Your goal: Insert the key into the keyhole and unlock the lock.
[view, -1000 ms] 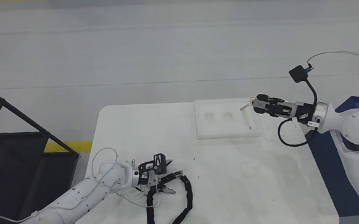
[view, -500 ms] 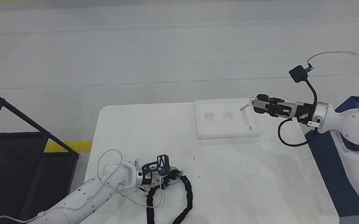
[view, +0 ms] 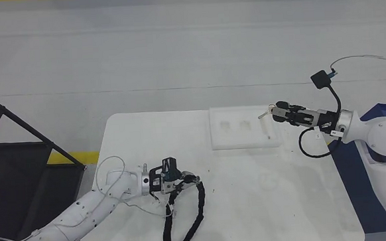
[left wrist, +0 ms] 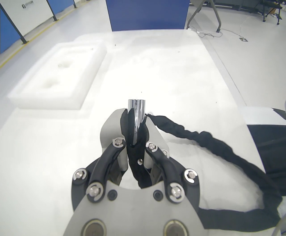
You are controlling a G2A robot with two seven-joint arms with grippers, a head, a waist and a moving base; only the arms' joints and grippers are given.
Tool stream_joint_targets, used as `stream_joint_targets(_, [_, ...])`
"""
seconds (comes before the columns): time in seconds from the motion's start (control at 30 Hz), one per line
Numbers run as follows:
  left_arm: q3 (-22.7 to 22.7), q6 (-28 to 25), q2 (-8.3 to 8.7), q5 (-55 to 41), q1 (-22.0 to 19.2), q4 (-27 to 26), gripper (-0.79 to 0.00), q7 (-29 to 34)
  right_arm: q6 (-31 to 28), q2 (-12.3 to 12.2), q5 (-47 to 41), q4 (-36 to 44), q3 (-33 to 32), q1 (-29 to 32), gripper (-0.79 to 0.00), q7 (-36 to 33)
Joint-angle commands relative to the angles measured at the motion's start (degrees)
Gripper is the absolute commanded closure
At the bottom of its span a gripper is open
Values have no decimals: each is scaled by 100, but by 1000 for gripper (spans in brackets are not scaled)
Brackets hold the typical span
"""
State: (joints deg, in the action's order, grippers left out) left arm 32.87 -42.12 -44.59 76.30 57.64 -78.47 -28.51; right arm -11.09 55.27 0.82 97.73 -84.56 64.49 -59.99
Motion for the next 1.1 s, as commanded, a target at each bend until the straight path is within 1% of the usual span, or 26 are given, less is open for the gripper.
stream_joint_targets(0.0, [201, -99, 67, -28, -1, -233, 0, 11, 0, 0, 0, 0, 0, 0, 0, 0])
stream_joint_targets(0.07, [371, -195, 112, -130, 7, -435, 0, 32, 44, 1, 33, 42, 45, 47, 0, 35])
stream_joint_targets(0.17, [590, -248, 140, -345, -3, -713, 0, 66, 365, -9, 129, 191, 141, 33, 0, -97])
stream_joint_targets(0.27, [752, 63, 113, -435, -3, -1012, 0, -78, 819, -11, 4, 450, 213, 32, 0, -202])
stream_joint_targets(0.33, [777, 178, 72, -510, 17, -1119, 0, -209, 1059, -15, -70, 633, 223, 63, 0, -228])
stream_joint_targets(0.47, [716, 289, -66, -677, -56, -1132, 0, -338, 1446, -23, -231, 988, 180, 172, 0, -141])
stream_joint_targets(0.53, [663, 420, -151, -649, -157, -1128, 0, -218, 1607, -35, -142, 1226, 128, 253, 0, -43])
stream_joint_targets(0.6, [587, 475, -239, -724, -194, -1143, 0, -256, 1747, -49, -80, 1476, 49, 357, 0, 51])
stream_joint_targets(0.77, [373, 562, -480, -792, -383, -1046, 0, -286, 1957, -91, 279, 2035, -178, 695, 0, 290])
stream_joint_targets(0.83, [312, 731, -574, -726, -435, -942, 0, -408, 1968, -101, 363, 2132, -256, 802, 0, 401])
stream_joint_targets(1.07, [312, 731, -574, -726, -435, -942, 0, -408, 1968, -101, 363, 2132, -256, 802, 0, 401])
